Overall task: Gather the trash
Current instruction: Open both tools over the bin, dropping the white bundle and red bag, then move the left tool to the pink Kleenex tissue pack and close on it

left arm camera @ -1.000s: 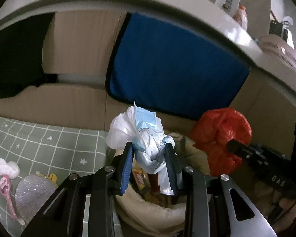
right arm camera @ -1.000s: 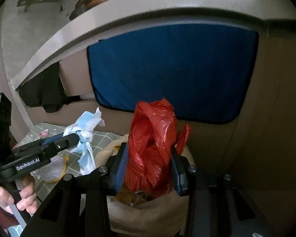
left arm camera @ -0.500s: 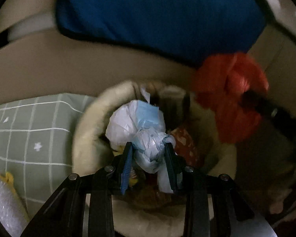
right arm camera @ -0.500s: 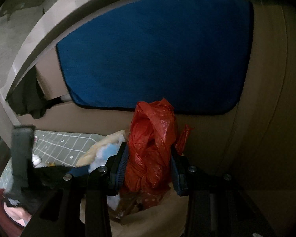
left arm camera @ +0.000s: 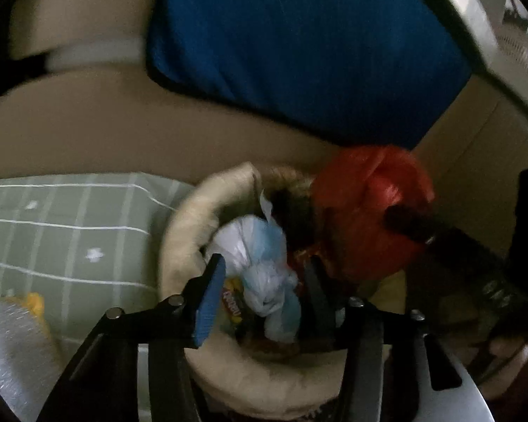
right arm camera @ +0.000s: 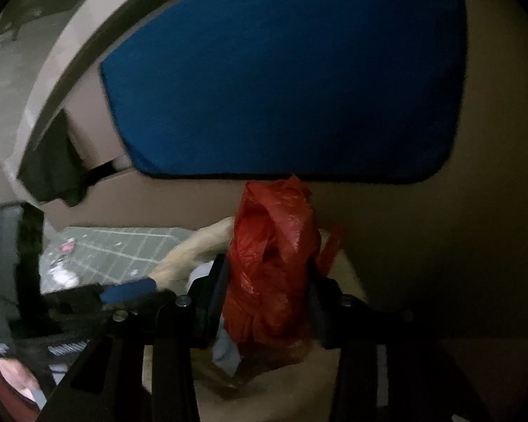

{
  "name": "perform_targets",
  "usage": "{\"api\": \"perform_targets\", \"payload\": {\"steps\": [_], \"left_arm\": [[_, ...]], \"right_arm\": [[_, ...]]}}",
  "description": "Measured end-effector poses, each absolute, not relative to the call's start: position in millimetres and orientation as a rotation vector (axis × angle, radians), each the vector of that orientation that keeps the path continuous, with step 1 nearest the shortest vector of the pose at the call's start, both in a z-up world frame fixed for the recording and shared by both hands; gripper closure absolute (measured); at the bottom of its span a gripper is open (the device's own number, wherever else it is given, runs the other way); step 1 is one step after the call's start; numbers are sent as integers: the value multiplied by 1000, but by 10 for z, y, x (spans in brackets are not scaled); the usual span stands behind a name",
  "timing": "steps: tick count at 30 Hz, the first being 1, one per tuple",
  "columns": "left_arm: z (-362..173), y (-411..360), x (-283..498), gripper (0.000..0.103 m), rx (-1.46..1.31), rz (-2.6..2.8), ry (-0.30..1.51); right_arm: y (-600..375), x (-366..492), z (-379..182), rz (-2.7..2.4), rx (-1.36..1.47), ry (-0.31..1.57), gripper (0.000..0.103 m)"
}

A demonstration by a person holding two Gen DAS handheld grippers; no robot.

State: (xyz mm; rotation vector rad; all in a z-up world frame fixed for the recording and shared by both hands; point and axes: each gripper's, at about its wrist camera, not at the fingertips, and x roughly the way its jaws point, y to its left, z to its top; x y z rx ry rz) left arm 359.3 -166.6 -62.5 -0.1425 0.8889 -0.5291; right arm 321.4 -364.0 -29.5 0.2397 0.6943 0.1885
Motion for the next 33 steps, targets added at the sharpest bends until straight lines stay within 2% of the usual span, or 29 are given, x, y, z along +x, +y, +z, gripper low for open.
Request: {"api": "perform_targets", "payload": {"steps": [1, 3, 6, 8, 13, 17, 23, 33], "left_arm": [[-584, -1619, 3543, 51, -153, -526, 873], [-456, -1521, 3454, 51, -174, -519, 827], [-264, -1355, 3285, 51, -192, -487, 740], [-165, -1246, 3138, 51, -187, -457, 692], [73, -952, 2914, 51, -211, -403, 619], [189, -673, 2695, 51, -238, -342, 578], [381, -18, 2373, 51, -275, -216, 525], [143, 1359, 2180, 51, -422, 43, 512]], "right_arm": [[-3596, 3215, -295, 199, 233, 699, 56], [-3518, 3189, -270, 201, 211, 691, 43], [-3450, 3119, -170, 199, 189, 666, 33], [-3434, 3062, -84, 200, 191, 656, 31], [-3229, 2890, 154, 236, 129, 630, 31], [-2956, 2740, 346, 277, 80, 584, 35], [-2468, 2634, 516, 326, 24, 551, 35], [-1609, 2674, 448, 426, -68, 574, 35]]}}
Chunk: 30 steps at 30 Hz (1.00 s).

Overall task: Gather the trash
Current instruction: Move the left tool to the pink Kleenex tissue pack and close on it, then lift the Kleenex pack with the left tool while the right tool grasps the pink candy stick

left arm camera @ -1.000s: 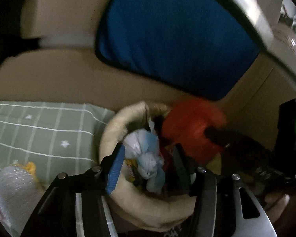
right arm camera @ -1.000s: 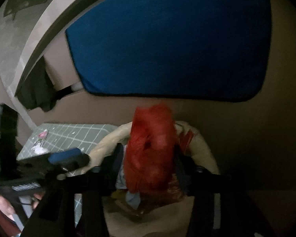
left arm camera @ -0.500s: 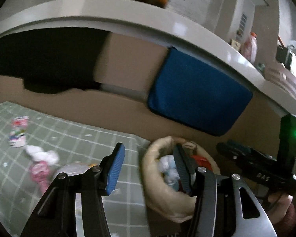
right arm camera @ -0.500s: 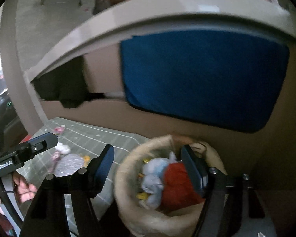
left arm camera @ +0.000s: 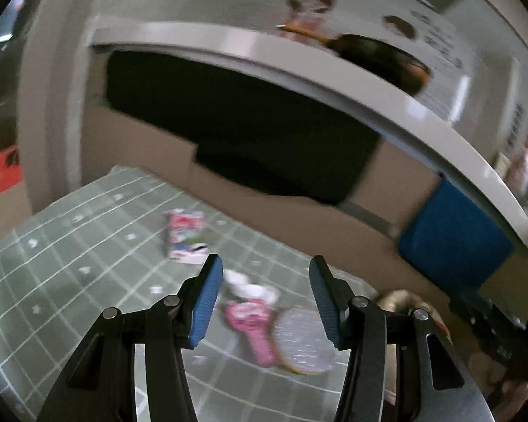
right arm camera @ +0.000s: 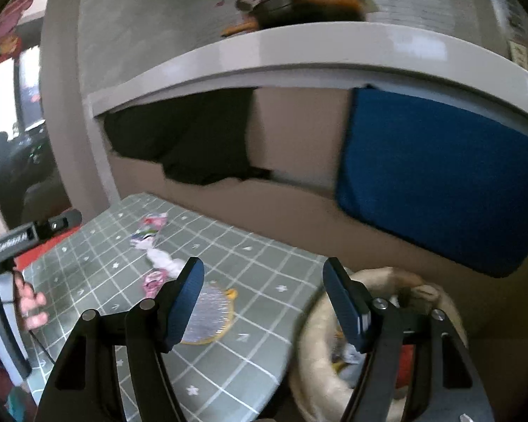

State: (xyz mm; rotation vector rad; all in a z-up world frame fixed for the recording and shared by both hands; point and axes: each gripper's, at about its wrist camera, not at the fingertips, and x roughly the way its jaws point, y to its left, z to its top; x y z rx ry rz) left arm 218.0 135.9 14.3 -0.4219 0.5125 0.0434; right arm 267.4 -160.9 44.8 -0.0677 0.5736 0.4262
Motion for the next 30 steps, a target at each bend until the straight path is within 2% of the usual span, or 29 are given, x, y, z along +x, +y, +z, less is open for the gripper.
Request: {"api": "perform_targets", "payload": {"steps": [9, 17, 30], "left_arm": [[-361, 1769, 2456, 51, -499, 78, 604], [-709, 2086, 3170, 50, -577, 221, 640], [-1129, 1909, 4237, 47, -354, 289, 862]], "right_arm": [[-1292, 2835, 101, 499, -77, 668, 41], [-1316, 3003, -95, 496, -10, 670, 41], [-1482, 3403, -537, 503, 88, 771, 41]]}}
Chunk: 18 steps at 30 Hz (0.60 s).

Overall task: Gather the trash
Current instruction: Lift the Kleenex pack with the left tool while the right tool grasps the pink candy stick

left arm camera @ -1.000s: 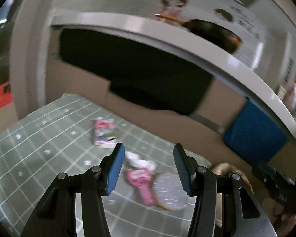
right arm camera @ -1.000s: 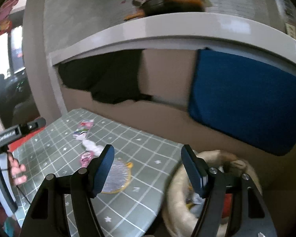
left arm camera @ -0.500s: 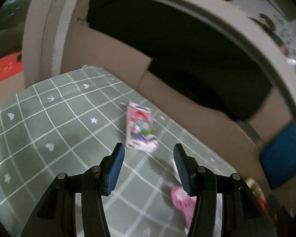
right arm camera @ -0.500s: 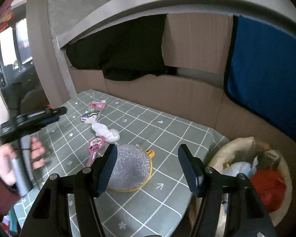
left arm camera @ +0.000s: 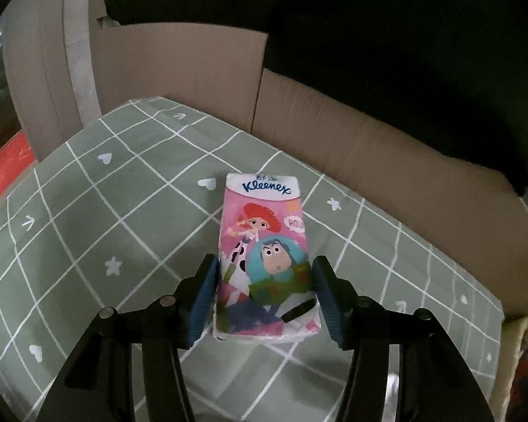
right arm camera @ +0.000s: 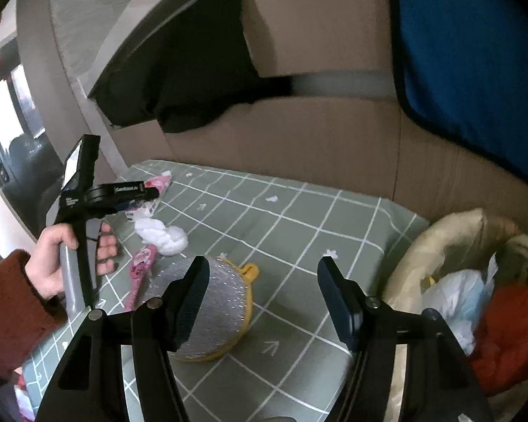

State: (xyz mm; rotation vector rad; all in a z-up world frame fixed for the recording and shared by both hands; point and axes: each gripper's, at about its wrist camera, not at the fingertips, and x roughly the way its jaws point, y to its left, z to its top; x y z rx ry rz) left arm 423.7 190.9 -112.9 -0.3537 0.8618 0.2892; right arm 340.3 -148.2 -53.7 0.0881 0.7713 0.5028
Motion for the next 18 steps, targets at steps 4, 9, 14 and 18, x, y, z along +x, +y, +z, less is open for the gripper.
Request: {"api": "perform_targets", "payload": {"steps": [4, 9, 14, 18], "left_arm": [[-1189, 1868, 4295, 52, -334, 317, 879], [-1152, 1856, 4084, 58, -373, 241, 874], [-1058, 1796, 3603, 59, -398, 172, 877], [-970, 1798, 3058, 59, -444, 147, 853]], "right_arm": [[-1522, 3411, -591, 497, 89, 787, 41], [-1486, 3397, -581, 512, 81, 795, 41], [-1298, 3304, -484, 553, 34, 786, 41], [-1071, 3225, -421, 603, -23, 784, 41]]}}
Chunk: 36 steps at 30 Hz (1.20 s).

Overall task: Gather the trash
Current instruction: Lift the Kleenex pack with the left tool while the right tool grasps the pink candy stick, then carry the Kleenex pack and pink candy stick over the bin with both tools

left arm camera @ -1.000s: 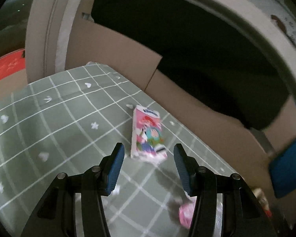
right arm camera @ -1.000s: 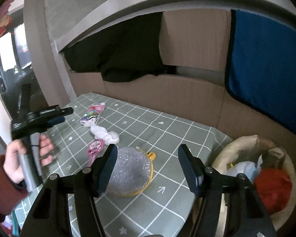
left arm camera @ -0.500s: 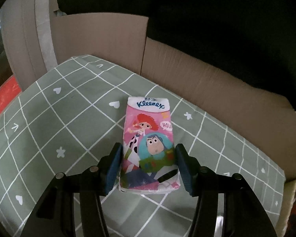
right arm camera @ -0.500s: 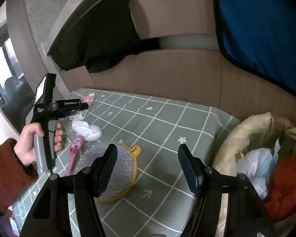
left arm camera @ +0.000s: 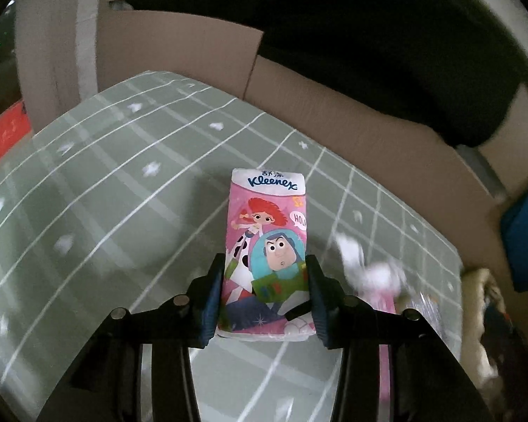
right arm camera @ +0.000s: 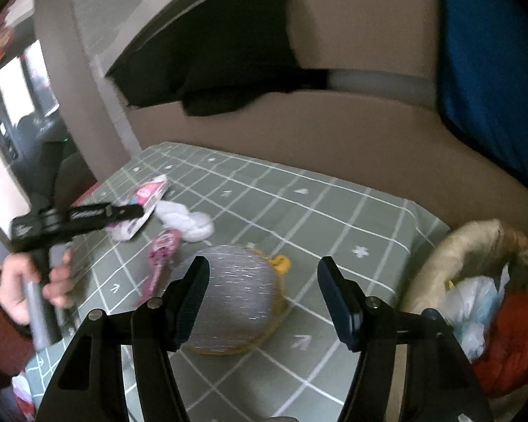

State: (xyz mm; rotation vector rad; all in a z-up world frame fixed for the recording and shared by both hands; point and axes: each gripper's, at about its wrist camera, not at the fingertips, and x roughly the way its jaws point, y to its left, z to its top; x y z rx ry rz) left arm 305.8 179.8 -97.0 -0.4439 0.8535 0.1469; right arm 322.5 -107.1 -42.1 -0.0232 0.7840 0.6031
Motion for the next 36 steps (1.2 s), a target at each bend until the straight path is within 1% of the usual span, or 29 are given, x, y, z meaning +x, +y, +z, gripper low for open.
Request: {"api": "perform_targets", "payload": {"steps": [4, 6, 10, 14, 19, 26, 28, 29, 36], "left_arm": [[-896, 1820, 2616, 59, -471, 145, 817], [-846, 1855, 2405, 59, -504, 153, 793], [-743, 1906, 2116, 59, -533, 179, 727], [-642, 1889, 1912, 59, -476, 187, 666], [-626, 1904, 1867, 59, -463, 163, 641], [-766, 2015, 1866, 59, -516, 141, 664], [-796, 2023, 1874, 59, -523, 142, 669], [-800, 2024, 1877, 59, -523, 142, 670], [-707, 1918, 1878, 59, -500, 136, 661]], "right_arm": [[-757, 3170, -452, 689, -92, 842, 42], [-587, 3117, -485, 729, -139, 864, 49], [-280, 3079, -536, 726, -219, 863, 49], [-28, 3145, -598, 711, -247, 881, 48], [293, 3202, -710, 660, -358, 873, 48], [468, 3395, -875, 614, -359, 953, 49], [471, 3410, -883, 625, -347, 964, 57], [465, 3402, -872, 630, -340, 966, 59], [268, 3137, -551, 675, -287, 899, 59]]}}
